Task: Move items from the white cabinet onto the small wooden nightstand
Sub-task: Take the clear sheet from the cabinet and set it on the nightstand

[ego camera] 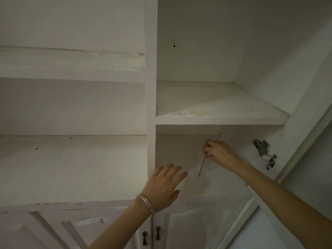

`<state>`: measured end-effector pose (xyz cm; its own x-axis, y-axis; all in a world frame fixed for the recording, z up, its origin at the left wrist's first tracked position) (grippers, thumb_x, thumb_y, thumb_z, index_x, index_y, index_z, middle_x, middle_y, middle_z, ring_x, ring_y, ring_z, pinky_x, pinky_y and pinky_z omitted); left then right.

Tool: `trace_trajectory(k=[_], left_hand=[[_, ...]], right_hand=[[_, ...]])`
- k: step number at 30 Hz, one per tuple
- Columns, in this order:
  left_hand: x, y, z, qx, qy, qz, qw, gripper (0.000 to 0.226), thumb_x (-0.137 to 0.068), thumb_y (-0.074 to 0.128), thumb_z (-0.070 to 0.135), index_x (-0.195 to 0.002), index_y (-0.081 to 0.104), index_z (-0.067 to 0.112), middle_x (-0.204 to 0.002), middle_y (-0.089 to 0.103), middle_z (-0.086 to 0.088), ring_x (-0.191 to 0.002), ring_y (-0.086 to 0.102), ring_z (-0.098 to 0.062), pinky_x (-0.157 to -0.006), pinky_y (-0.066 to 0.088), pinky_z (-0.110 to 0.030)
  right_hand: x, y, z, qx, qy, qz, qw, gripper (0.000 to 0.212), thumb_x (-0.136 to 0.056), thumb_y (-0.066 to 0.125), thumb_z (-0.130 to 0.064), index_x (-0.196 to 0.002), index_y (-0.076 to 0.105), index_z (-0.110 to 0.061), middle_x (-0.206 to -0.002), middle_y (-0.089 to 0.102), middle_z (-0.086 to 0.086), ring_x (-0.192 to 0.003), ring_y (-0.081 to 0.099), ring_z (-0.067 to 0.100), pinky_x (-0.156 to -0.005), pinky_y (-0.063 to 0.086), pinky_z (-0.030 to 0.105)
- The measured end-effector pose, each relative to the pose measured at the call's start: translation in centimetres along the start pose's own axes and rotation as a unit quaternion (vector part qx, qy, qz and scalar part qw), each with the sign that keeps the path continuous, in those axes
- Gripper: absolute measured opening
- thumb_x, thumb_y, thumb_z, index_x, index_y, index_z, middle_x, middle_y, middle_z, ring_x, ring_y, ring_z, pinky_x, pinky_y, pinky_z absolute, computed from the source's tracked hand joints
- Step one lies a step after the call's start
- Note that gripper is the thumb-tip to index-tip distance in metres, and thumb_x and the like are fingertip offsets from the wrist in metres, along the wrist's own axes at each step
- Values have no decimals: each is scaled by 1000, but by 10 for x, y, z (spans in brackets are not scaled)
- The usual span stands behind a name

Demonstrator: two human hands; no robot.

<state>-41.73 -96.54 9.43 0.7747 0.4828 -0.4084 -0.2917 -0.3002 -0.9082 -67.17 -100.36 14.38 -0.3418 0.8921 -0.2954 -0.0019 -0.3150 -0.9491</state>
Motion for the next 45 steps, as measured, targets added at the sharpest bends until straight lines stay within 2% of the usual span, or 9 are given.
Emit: trace_trajectory(k=[5, 10, 16, 19, 26, 30, 37, 42, 45], left_hand=[[9, -3, -4, 6, 45, 10, 999, 66, -70, 68, 41, -130, 48, 23, -126, 58, -4, -113, 56, -25, -88, 48, -37], [21, -9, -10, 24, 118, 17, 993, 61, -75, 63, 39, -131, 47, 22, -129, 56, -4, -114, 55, -25, -90, 46, -36], [53, -17, -15, 84, 198, 22, 976, 55, -82, 51, 36, -134, 41, 21, -133, 53, -4, -117, 52, -24, -93, 45, -36], [70, -20, -11, 119, 262, 29, 957, 59, -81, 57, 32, -136, 38, 20, -134, 52, -5, -118, 51, -23, -94, 44, -36], [88, -51, 44, 220, 380, 43, 898, 57, -85, 49, 30, -139, 34, 20, -130, 54, -2, -114, 51, -17, -95, 38, -31], [95, -74, 104, 281, 483, 105, 823, 52, -86, 49, 30, -135, 37, 18, -124, 59, -4, -108, 51, -15, -90, 42, -30], [148, -104, 224, 355, 669, 179, 628, 15, -90, 58, 28, -104, 56, 21, -112, 66, -7, -98, 60, -21, -86, 42, -31], [232, -137, 315, 428, 760, 129, 472, 7, -89, 62, 21, -83, 65, 19, -104, 69, -2, -103, 60, -18, -96, 43, -32], [300, -158, 367, 478, 771, 83, 412, 11, -88, 63, 14, -79, 67, 18, -95, 69, 2, -95, 63, -15, -95, 45, -37]], right_hand=[[33, -16, -26, -2, -29, 23, 999, 26, -55, 87, -14, -64, 63, -18, -67, 62, -1, -56, 59, 19, -47, 42, 21], [66, -48, -61, -5, -46, 38, 998, 8, -73, 69, -25, -72, 65, -18, -74, 65, -5, -64, 61, 15, -51, 49, 24], [120, -81, -115, -113, 101, 78, 985, 18, -85, 58, -33, -80, 66, -18, -82, 67, -8, -71, 63, 8, -60, 52, 29], [153, -93, -156, -196, 226, 101, 949, 14, -81, 65, -29, -81, 67, -15, -80, 66, -12, -72, 61, 1, -68, 49, 21], [250, -109, -254, -349, 478, 131, 796, 11, -74, 73, -3, -73, 66, -12, -65, 71, -2, -67, 68, 10, -69, 46, 12], [309, -124, -306, -400, 558, 179, 705, 5, -77, 68, 4, -80, 64, 3, -67, 71, 8, -67, 69, 20, -68, 52, 19], [420, -153, -410, -368, 676, 215, 602, 7, -79, 68, 0, -79, 67, -7, -69, 71, -1, -73, 70, 24, -74, 55, 28], [492, -168, -517, -309, 745, 231, 544, 12, -77, 72, -8, -88, 70, -12, -76, 72, -8, -78, 69, 13, -77, 51, 20], [533, -176, -595, -288, 780, 238, 503, 21, -81, 69, -9, -101, 68, -12, -96, 72, 2, -92, 66, 11, -87, 49, 22]])
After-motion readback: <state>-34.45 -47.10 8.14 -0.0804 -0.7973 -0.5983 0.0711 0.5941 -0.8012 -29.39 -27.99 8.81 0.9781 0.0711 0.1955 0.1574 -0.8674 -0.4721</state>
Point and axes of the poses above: each hand's wrist, its own x-axis away from the middle knuckle, its own y-axis out of the palm, z = x × y, the point moved 2 cm from there along -x, towards the middle knuckle
